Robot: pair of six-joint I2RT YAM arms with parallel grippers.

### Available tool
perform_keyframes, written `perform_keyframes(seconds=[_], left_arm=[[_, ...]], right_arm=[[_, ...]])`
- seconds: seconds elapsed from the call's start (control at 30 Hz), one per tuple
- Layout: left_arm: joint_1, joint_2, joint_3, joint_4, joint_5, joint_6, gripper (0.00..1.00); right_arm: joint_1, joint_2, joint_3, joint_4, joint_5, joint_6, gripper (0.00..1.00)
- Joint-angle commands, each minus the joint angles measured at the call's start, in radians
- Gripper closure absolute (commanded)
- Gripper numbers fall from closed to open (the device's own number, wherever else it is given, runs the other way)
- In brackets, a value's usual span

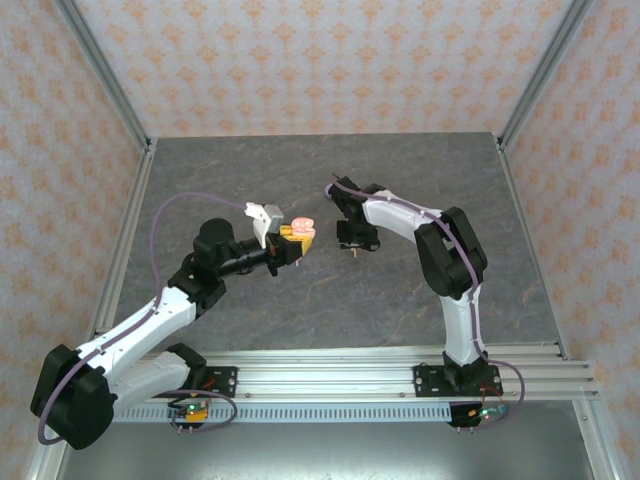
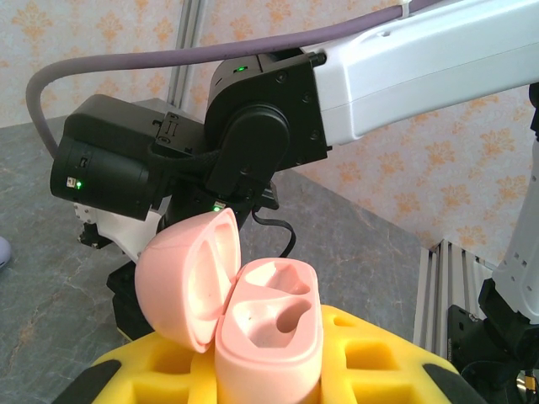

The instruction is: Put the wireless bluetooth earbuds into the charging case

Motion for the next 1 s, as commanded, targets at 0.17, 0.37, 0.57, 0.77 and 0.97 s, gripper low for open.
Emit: perform_keyframes(seconds=[0.17, 0.37, 0.57, 0.77, 0.97], left_arm=[[0.006, 0.007, 0.036, 0.003, -0.006, -0.006, 0.98], [0.006, 0.008, 0.037, 0.002, -0.005, -0.007, 0.98], [0.006, 0.01, 0.04, -0.009, -0.008, -0.006, 0.98], [0.0, 0.021, 0.05, -0.053, -0.022, 0.007, 0.98], [-0.003, 0.066, 0.052, -0.04, -0.045, -0.024, 0.98]], right_arm=[[-0.004, 0.028, 0.027, -0.043, 0.023, 0.01, 0.69], [-0.004, 0.04, 0.028, -0.041, 0.021, 0.009, 0.72], [-0.004, 0.041, 0.017, -0.034, 0.027, 0.007, 0.79], [-0.003, -0.004, -0.023, 0.01, 0.033, -0.001, 0.81], [-0.004, -0.097, -0.101, 0.084, 0.027, -0.005, 0.82]])
